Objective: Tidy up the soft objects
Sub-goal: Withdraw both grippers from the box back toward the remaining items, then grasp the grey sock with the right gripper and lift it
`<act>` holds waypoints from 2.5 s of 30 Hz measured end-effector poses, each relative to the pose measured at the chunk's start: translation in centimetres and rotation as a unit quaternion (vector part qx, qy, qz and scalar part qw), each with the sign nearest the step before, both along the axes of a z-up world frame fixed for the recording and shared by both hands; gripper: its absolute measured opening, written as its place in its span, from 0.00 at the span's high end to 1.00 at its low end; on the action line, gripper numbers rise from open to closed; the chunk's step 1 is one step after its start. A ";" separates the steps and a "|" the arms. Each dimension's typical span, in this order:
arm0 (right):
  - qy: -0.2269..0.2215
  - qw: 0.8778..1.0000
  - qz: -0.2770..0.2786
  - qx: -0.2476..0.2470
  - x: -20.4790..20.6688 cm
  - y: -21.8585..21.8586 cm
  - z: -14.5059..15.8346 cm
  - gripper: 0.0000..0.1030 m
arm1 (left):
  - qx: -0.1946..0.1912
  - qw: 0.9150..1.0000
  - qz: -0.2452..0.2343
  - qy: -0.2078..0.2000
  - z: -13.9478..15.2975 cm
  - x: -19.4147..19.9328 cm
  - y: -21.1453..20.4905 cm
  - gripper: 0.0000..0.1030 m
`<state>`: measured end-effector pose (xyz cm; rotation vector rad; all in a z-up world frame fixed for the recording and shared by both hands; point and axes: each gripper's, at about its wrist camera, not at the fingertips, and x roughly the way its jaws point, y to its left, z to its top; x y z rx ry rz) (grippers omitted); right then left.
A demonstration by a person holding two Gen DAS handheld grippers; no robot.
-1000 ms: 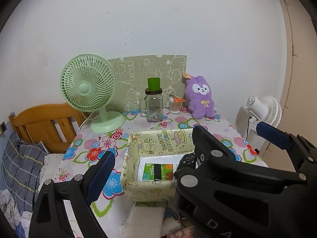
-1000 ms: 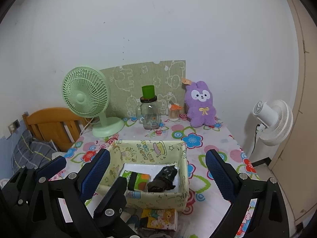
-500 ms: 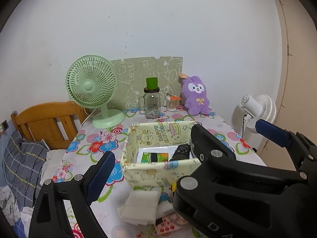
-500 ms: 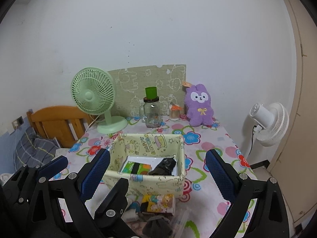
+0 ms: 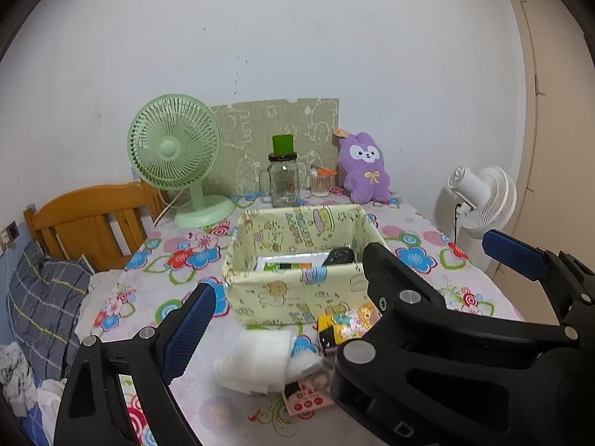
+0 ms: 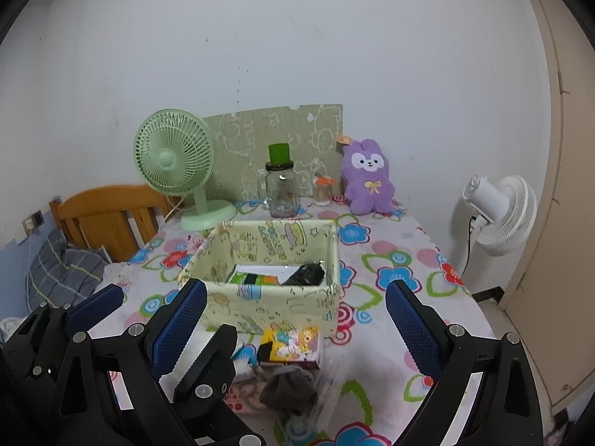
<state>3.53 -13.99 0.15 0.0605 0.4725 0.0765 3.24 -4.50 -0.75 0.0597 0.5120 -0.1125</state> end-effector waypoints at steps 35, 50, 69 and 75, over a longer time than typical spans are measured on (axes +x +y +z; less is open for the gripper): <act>0.092 0.996 0.006 0.012 0.7 0.5 -9.8 0.17 | -0.013 0.995 0.025 0.097 -9.5 0.7 1.6 0.08; 0.148 0.989 0.017 0.010 3.2 1.0 -13.1 0.51 | -0.004 0.991 0.027 0.130 -11.7 1.7 1.5 0.11; 0.096 0.995 0.007 0.040 1.2 -0.8 -10.3 0.60 | 0.006 0.994 0.035 0.108 -9.5 0.8 0.6 0.11; 0.071 0.996 0.016 0.043 1.3 0.1 -8.9 0.60 | 0.015 0.994 0.047 0.093 -8.2 1.6 1.4 0.11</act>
